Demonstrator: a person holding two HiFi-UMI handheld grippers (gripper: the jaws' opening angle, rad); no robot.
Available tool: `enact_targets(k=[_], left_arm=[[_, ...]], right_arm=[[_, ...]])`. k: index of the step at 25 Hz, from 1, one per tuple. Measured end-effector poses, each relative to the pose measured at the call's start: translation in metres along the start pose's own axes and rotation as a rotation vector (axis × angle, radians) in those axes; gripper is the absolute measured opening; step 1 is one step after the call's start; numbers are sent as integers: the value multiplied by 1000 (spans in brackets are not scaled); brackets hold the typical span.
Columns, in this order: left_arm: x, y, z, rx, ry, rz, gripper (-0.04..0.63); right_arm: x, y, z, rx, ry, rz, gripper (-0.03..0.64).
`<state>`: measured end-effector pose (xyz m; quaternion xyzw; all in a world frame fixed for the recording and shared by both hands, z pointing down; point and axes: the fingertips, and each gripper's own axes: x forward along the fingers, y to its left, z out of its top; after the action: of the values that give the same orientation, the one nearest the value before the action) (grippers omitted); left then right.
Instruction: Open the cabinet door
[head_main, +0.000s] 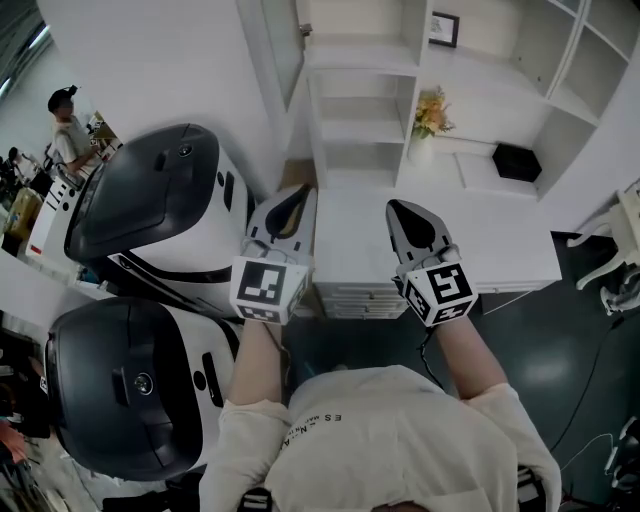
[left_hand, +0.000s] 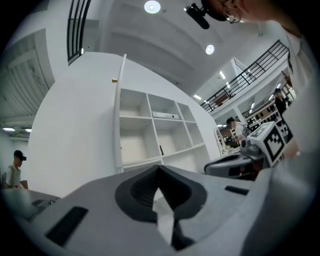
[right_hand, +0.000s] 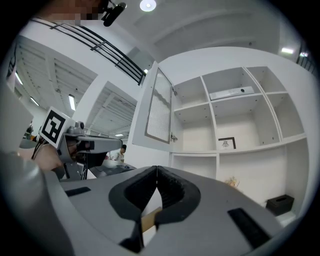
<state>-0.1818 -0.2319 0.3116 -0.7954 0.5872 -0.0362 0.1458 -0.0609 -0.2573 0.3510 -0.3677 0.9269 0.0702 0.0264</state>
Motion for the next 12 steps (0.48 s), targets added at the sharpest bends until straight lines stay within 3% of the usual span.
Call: enact_targets(k=[6, 12], left_arm=[[6, -24, -26, -91, 43, -61, 2], [9, -47, -34, -114, 53, -107, 2]], right_arm=[[-10, -13, -10, 12, 17, 1, 15], [-21, -18, -3, -7, -39, 7, 14]])
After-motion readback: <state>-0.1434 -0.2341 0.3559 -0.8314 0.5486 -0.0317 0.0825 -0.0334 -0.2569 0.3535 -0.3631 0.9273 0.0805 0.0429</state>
